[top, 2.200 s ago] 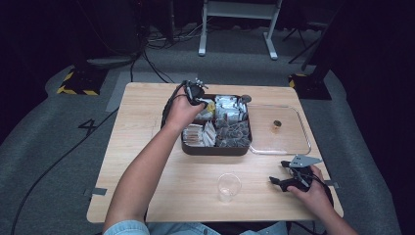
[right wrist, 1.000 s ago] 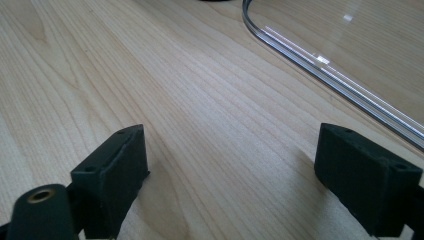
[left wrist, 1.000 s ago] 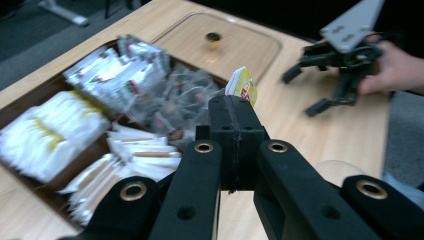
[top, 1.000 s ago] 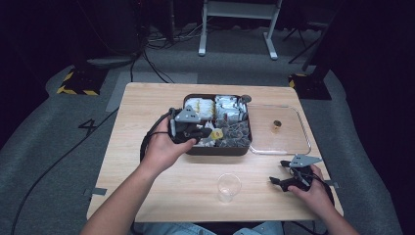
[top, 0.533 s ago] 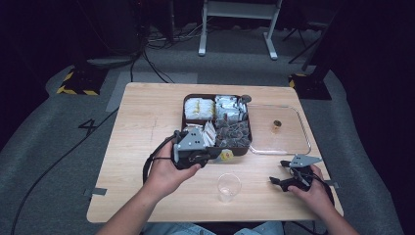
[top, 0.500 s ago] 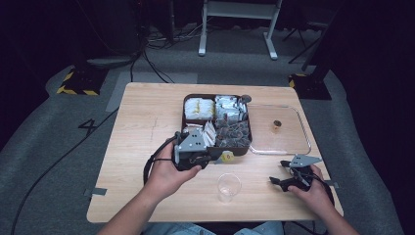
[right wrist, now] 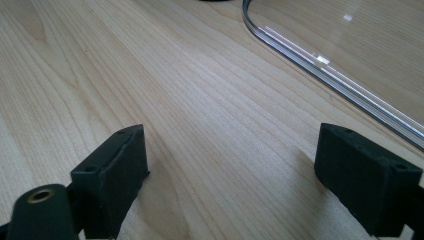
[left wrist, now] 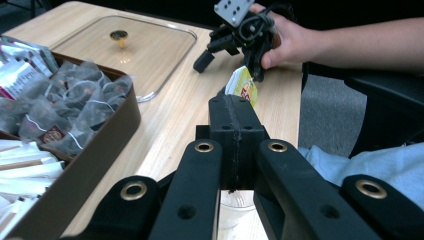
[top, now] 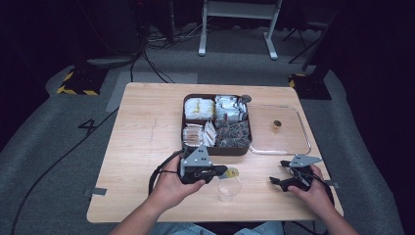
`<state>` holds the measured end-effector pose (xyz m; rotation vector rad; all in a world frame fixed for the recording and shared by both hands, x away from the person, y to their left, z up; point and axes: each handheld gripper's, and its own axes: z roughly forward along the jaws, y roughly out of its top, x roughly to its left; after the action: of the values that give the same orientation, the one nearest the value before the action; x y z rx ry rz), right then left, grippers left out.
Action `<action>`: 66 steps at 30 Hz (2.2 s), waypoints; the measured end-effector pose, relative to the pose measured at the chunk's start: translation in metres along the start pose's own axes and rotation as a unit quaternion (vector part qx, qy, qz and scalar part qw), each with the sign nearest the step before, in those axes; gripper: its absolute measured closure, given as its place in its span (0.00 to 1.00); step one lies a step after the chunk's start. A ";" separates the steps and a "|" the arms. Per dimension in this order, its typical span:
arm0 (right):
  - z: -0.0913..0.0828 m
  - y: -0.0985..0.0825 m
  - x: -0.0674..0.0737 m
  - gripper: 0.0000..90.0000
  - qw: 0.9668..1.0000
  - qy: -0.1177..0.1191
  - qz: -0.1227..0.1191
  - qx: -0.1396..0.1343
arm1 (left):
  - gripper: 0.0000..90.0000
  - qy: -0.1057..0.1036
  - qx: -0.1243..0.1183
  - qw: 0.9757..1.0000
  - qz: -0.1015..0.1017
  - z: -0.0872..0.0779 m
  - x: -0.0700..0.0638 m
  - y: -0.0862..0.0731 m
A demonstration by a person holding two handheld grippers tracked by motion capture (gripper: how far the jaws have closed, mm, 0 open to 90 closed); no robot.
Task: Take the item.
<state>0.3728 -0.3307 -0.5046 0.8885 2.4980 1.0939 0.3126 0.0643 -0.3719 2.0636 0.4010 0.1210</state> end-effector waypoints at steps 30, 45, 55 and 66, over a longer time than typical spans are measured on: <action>0.000 0.000 0.000 0.15 1.000 0.000 0.000 0.000 | 1.00 -0.021 0.019 1.000 0.014 0.035 -0.004 -0.020; 0.000 0.000 0.000 0.15 1.000 0.000 0.000 0.000 | 0.76 -0.040 0.040 0.998 0.007 0.045 -0.003 -0.026; 0.000 0.000 0.000 0.15 1.000 0.000 0.000 0.000 | 0.56 -0.026 0.016 1.000 0.005 0.039 0.000 -0.024; 0.000 0.000 0.000 0.15 1.000 0.000 0.000 0.000 | 0.46 0.047 0.017 0.999 -0.003 0.010 0.009 -0.027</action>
<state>0.3728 -0.3307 -0.5046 0.8885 2.4979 1.0934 0.3173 0.0714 -0.4011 2.0951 0.4707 0.2103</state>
